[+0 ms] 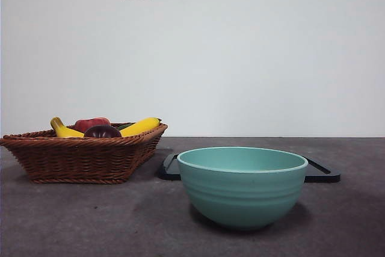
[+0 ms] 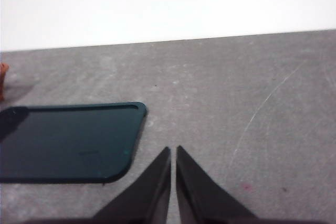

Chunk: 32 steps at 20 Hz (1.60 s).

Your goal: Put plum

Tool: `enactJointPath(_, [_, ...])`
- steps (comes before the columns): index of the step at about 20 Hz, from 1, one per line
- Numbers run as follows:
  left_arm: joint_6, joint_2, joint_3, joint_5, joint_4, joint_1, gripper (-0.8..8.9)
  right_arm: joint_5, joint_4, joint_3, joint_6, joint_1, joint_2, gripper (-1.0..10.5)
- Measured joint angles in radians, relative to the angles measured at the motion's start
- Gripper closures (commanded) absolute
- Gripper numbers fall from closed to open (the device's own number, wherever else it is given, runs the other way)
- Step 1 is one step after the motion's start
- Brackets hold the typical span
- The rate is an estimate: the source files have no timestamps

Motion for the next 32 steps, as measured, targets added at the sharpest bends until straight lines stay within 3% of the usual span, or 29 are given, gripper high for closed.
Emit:
enactJointPath(9, [-0.142, 0.003, 0.058, 0.059, -0.093, 0.000, 8.04, 0.000, -0.031, 0.093, 0.138, 0.000, 0.001, 9.4])
enactJointPath(18, [-0.157, 0.097, 0.304, 0.084, -0.230, 0.000, 8.04, -0.027, -0.225, 0.380, 0.143, 0.000, 0.096, 9.4])
enactJointPath(23, [-0.104, 0.210, 0.457, 0.177, -0.340, 0.000, 8.04, -0.132, -0.388, 0.556, 0.103, 0.000, 0.235, 9.4])
enactJointPath(32, [0.091, 0.457, 0.691, 0.391, -0.603, -0.008, 8.04, -0.353, -0.672, 0.813, -0.020, 0.000, 0.512, 9.4])
